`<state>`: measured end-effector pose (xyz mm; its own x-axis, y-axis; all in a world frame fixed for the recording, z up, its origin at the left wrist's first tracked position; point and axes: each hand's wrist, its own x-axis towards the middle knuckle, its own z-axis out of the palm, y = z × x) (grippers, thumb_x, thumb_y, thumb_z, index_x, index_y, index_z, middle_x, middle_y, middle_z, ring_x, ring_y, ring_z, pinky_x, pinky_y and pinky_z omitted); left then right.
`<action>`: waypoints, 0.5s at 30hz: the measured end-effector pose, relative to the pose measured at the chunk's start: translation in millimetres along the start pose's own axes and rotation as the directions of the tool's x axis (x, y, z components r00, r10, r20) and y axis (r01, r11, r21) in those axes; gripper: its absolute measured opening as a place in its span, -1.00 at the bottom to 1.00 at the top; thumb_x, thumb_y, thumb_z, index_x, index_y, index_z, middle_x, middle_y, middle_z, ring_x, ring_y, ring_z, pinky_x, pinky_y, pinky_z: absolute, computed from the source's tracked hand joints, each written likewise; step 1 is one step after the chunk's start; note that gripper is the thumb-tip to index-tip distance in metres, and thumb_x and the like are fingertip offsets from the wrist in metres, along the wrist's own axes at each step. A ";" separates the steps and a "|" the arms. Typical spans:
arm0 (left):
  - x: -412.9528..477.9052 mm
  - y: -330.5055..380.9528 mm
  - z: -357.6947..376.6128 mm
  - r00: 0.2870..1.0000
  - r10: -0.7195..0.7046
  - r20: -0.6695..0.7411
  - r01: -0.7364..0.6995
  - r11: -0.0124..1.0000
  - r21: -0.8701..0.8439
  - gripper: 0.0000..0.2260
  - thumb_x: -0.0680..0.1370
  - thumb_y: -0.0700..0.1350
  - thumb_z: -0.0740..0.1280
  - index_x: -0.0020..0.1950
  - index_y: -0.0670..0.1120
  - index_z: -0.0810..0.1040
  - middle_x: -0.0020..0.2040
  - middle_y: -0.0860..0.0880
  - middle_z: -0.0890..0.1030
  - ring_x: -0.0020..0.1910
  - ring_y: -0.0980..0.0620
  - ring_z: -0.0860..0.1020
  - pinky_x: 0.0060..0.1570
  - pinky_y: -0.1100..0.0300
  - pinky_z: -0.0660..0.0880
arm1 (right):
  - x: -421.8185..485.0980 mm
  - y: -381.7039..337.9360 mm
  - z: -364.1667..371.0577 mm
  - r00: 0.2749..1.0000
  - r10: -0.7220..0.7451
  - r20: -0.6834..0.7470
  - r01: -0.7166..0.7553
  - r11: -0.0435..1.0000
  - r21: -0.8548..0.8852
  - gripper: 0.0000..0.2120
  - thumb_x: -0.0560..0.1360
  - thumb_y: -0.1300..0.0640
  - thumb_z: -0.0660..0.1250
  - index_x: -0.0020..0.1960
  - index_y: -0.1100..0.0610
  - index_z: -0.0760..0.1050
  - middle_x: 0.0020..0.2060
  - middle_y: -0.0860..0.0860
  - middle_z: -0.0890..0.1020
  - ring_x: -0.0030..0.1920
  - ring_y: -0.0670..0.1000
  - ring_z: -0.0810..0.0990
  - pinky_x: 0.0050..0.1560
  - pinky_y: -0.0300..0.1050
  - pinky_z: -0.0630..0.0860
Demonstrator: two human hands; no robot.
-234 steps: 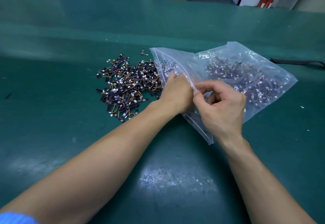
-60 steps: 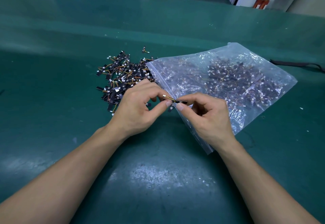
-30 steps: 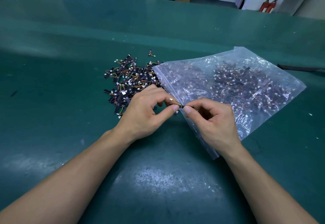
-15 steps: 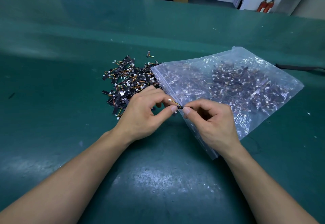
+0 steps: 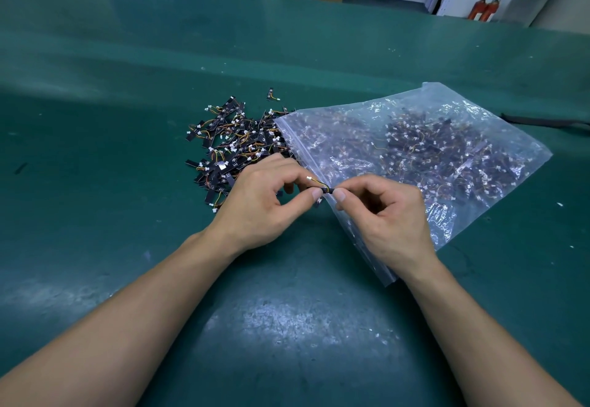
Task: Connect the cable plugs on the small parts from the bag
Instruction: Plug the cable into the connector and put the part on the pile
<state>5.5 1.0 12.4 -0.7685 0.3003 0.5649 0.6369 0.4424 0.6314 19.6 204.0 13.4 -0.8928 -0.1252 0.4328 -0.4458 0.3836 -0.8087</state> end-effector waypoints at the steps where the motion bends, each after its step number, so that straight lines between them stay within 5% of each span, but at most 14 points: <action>1: 0.0 0.0 0.0 1.000 -0.001 -0.005 0.001 1.000 -0.002 -0.95 0.54 -0.09 0.41 -0.12 0.03 0.63 -0.21 0.06 0.64 -0.20 0.04 0.50 -0.14 0.02 0.48 | -0.4 -0.2 0.4 1.000 0.007 -0.003 -0.007 1.000 0.006 -0.94 0.50 0.08 0.45 -0.14 -0.06 0.68 -0.39 -0.11 0.63 -0.46 -0.12 0.42 -0.37 -0.32 0.33; 9: -0.9 -0.8 -1.0 1.000 -0.023 -0.002 0.023 1.000 -0.020 -0.95 0.52 -0.14 0.42 -0.14 -0.07 0.67 -0.22 0.04 0.64 -0.19 0.00 0.52 -0.14 0.00 0.48 | 0.1 -1.5 2.0 0.999 0.031 0.008 -0.032 0.999 0.012 -0.92 0.48 0.09 0.45 -0.18 -0.05 0.67 -0.37 -0.07 0.66 -0.43 -0.03 0.48 -0.36 -0.27 0.39; 15: -0.7 -0.4 -1.9 1.000 -0.030 -0.003 0.030 0.999 -0.017 -0.94 0.51 -0.17 0.42 -0.15 -0.10 0.67 -0.23 0.04 0.65 -0.20 -0.01 0.53 -0.13 0.02 0.49 | -0.3 -2.0 3.1 1.000 0.025 0.007 -0.025 0.999 0.030 -0.90 0.47 0.11 0.46 -0.18 -0.08 0.66 -0.42 -0.17 0.60 -0.45 -0.17 0.42 -0.36 -0.36 0.33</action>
<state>5.9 -1.0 12.8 -0.7871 0.2843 0.5474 0.6146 0.4371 0.6567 20.5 200.4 13.6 -0.9040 -0.1224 0.4097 -0.4252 0.3587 -0.8310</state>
